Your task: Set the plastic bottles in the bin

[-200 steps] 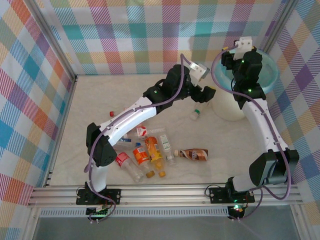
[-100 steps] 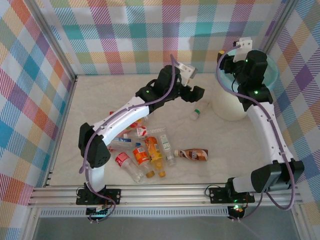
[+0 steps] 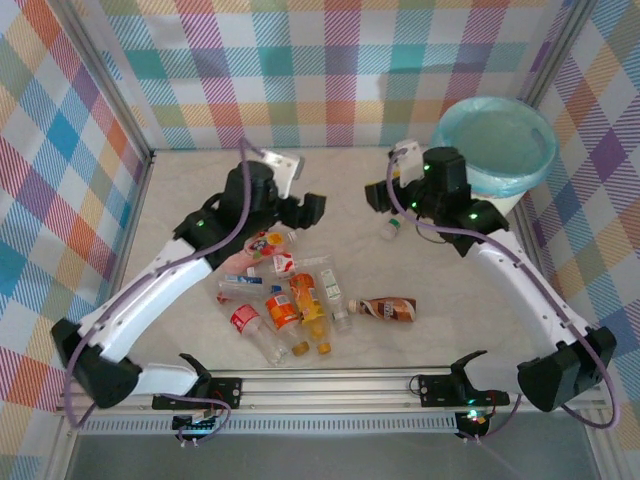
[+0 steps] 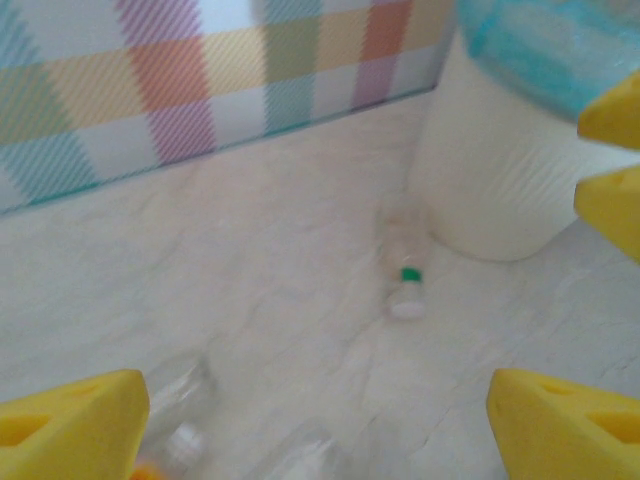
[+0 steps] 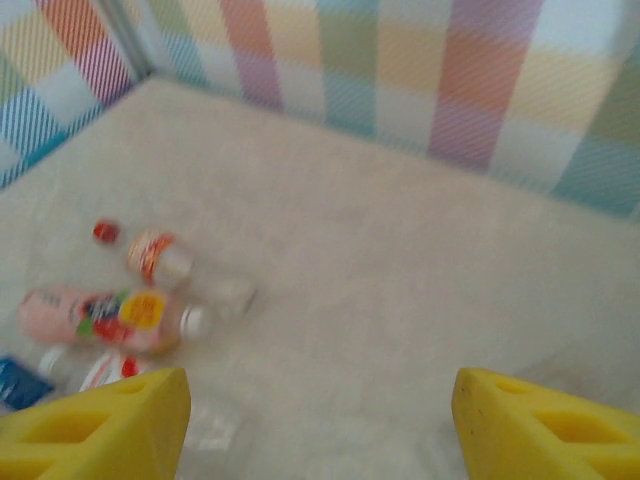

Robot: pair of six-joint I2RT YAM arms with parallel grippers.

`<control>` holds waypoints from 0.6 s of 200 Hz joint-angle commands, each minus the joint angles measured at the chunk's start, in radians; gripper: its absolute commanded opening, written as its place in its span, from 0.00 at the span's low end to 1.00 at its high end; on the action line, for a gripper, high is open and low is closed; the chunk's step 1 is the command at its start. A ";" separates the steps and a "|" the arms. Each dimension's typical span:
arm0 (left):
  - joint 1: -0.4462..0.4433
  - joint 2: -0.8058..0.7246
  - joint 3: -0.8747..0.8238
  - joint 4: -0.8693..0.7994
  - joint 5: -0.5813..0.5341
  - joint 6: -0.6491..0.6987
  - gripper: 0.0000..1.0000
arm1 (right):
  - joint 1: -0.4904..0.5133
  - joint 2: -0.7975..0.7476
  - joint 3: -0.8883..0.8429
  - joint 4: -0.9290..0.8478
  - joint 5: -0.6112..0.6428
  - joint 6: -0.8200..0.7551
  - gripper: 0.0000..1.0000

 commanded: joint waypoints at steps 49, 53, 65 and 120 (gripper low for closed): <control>0.035 -0.324 -0.232 -0.327 -0.202 -0.180 0.91 | 0.218 0.213 0.007 -0.106 -0.004 0.187 0.73; 0.035 -0.338 -0.246 -0.334 -0.204 -0.196 0.91 | 0.227 0.227 0.009 -0.113 -0.001 0.192 0.74; 0.036 -0.379 -0.283 -0.354 -0.198 -0.240 0.91 | 0.255 0.265 0.008 -0.132 0.018 0.205 0.75; 0.037 -0.477 -0.409 -0.389 -0.183 -0.338 0.92 | 0.338 0.391 -0.030 -0.182 0.081 0.262 0.80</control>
